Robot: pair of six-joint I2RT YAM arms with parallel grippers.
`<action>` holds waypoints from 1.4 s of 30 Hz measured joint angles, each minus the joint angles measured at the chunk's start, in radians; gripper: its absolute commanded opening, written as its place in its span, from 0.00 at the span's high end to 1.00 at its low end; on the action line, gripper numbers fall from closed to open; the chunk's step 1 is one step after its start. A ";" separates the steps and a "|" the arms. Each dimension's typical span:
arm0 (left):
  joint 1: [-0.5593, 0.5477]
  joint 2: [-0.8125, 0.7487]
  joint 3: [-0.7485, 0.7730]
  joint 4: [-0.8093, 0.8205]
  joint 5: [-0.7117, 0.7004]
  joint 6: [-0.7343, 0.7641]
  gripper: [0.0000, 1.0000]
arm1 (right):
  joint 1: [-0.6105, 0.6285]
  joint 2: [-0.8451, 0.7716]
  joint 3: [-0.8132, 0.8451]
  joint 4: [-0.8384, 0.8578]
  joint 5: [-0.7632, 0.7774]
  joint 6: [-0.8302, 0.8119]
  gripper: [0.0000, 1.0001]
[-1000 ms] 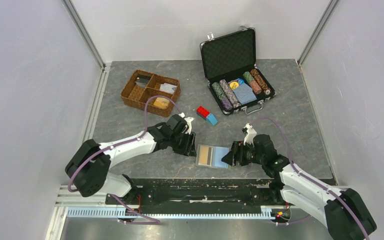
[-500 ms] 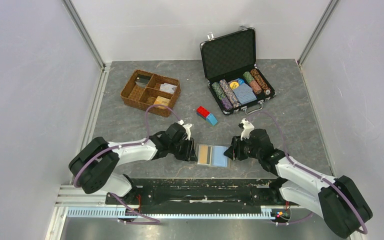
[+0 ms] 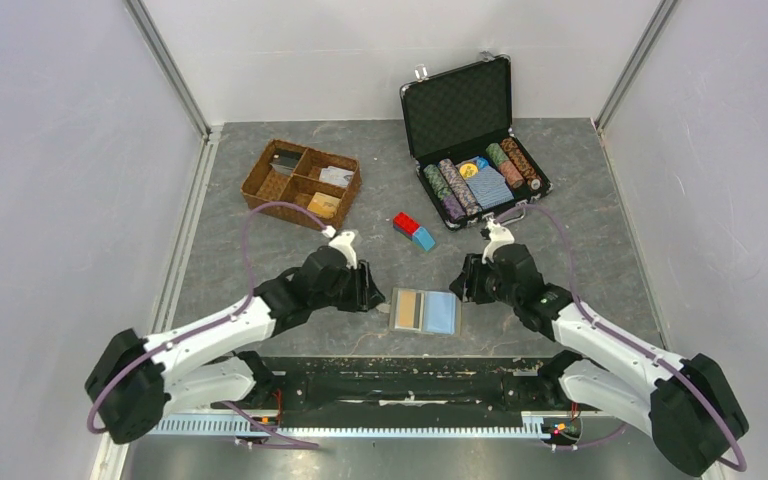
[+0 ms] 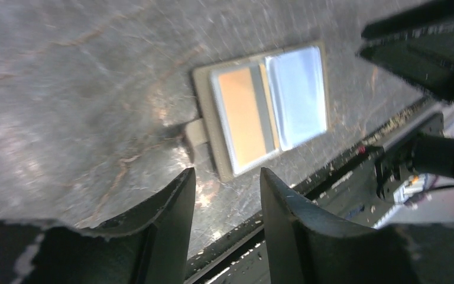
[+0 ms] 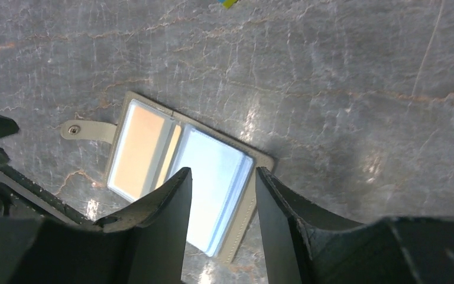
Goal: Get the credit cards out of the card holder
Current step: Remove the credit card from the card holder.
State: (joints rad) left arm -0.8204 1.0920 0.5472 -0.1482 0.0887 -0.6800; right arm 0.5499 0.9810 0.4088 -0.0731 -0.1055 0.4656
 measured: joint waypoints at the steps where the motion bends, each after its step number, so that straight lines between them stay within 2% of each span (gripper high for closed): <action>1: 0.000 -0.024 0.006 -0.023 -0.031 0.001 0.44 | 0.018 -0.003 0.002 -0.008 0.020 0.021 0.54; 5: 0.000 -0.132 0.017 -0.132 -0.159 0.016 0.39 | 0.150 0.011 0.026 -0.045 0.126 0.122 0.55; 13: 0.000 -0.266 0.050 -0.337 -0.310 0.080 0.38 | 0.349 0.122 0.100 -0.068 0.299 0.278 0.50; 22: 0.000 -0.453 0.050 -0.431 -0.362 0.094 0.33 | 0.534 0.310 0.265 -0.123 0.467 0.386 0.50; 31: -0.008 -0.572 0.037 -0.449 -0.438 0.094 0.31 | 0.636 0.508 0.413 -0.199 0.552 0.430 0.50; 42: -0.047 -0.581 0.035 -0.450 -0.459 0.093 0.30 | 0.669 0.626 0.474 -0.257 0.587 0.440 0.43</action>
State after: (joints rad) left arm -0.8673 0.5114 0.5823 -0.5983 -0.3698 -0.5865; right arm 1.2186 1.6066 0.8825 -0.3302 0.4812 0.9054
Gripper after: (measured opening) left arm 0.691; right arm 0.547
